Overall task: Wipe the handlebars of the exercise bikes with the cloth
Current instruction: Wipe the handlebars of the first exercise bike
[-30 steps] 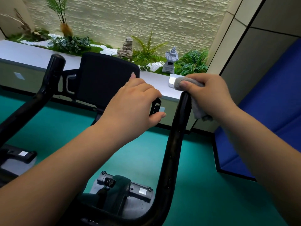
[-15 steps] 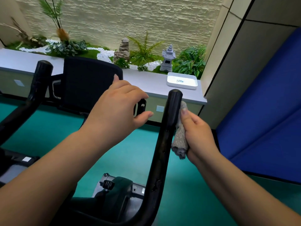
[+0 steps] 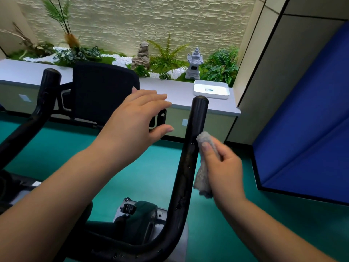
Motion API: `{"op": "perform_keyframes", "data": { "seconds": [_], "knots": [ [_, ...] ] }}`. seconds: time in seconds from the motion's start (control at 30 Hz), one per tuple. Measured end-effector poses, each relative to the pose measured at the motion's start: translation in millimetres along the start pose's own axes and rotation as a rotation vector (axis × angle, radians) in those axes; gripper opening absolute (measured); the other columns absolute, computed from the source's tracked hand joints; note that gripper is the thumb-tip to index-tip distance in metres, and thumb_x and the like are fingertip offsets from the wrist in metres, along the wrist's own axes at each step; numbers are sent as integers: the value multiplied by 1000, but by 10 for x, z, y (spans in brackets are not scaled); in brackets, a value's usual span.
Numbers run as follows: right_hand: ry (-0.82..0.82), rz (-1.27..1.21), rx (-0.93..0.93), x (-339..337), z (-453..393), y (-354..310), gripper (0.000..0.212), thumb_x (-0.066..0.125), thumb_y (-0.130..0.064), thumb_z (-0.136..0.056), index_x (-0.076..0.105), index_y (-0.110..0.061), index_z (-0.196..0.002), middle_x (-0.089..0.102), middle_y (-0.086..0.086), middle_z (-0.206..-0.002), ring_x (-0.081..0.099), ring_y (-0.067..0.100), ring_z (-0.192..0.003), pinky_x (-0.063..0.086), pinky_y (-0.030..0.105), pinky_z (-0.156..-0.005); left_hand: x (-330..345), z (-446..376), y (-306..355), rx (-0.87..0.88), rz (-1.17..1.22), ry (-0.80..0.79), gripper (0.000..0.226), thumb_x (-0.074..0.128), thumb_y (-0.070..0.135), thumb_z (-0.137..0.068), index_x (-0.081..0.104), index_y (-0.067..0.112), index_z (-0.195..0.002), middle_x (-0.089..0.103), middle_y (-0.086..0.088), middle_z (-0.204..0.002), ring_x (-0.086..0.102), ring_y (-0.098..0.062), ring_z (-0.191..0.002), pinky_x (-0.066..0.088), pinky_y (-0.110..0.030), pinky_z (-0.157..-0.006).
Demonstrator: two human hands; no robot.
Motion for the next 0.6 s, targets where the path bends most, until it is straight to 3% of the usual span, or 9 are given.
{"op": "perform_keyframes", "data": {
  "seconds": [0.07,0.17,0.33,0.6],
  "knots": [
    [39,47,-166,-44,-129,-236,25,68,-23,-86,71,-33,-110,58,-10,-106,58,-3,-94,51,28,-89,12,34,0,0,-5,-9,56,70,38,-80,58,15,-130,52,0,-139,39,-19,-134,15,-24,-112],
    [48,135,-394,-58,-139,-460,37,73,-11,-81,65,-26,-114,45,-9,-99,48,-10,-91,36,6,-87,11,80,9,4,-25,-16,60,72,33,-80,54,14,-134,47,0,-143,35,-20,-137,20,-27,-111],
    [-60,220,-515,13,211,-295,35,72,-16,-77,69,-23,-111,47,3,-96,50,6,-94,38,11,-89,15,112,13,21,-58,-33,62,72,30,-81,50,15,-137,45,1,-145,32,-18,-139,20,-26,-111],
    [-16,316,-569,160,12,-650,25,76,-11,-79,74,-13,-104,47,4,-96,48,3,-89,35,4,-83,-12,95,32,22,-77,-47,61,73,29,-81,51,15,-137,48,1,-143,36,-19,-137,21,-26,-110]
  ]
}}
Point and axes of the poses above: each hand's wrist, its own z-axis away from the middle knuckle, its own x-axis out of the palm, y = z × x, the point moved 8 cm from there along -z, towards the middle knuckle
